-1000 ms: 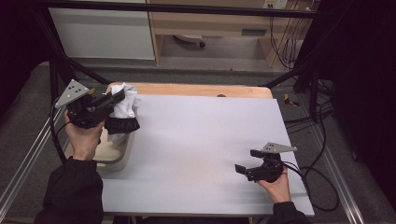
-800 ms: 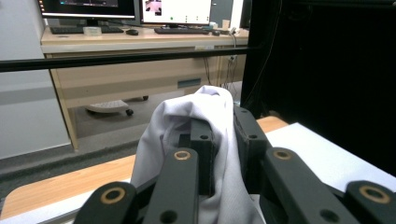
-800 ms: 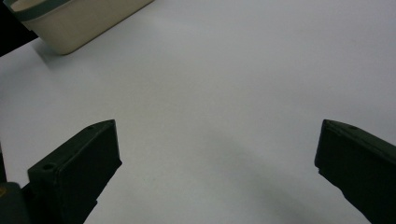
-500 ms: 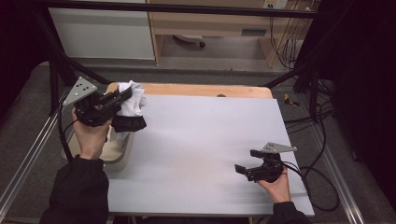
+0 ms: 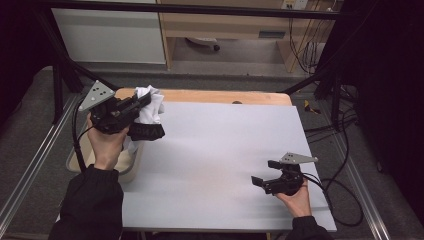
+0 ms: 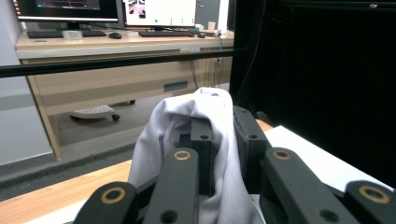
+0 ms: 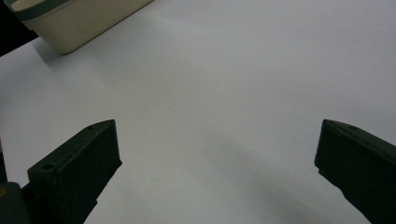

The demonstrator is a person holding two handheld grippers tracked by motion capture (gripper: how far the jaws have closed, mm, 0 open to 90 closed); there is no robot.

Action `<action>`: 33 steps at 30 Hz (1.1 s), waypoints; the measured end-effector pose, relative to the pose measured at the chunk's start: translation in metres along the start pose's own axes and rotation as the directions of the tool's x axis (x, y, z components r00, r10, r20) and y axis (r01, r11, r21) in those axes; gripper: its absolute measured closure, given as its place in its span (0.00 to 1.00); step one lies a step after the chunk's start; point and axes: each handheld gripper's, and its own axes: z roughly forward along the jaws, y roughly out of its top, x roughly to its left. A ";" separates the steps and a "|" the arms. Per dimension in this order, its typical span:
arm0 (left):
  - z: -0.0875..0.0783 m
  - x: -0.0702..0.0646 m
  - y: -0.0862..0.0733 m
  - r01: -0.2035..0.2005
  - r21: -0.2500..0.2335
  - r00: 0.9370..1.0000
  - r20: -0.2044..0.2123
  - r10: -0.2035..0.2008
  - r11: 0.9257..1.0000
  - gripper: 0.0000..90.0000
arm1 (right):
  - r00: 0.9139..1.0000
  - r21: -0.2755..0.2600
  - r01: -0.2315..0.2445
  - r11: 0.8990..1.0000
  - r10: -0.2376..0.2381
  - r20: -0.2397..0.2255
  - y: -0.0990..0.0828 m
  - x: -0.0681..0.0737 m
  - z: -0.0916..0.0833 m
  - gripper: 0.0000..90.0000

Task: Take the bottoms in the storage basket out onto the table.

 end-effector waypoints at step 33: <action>0.028 -0.038 0.005 -0.022 0.004 0.996 0.084 0.022 1.000 0.89 | 1.000 -0.006 0.003 1.000 -0.003 -0.003 0.000 0.000 -0.001 0.01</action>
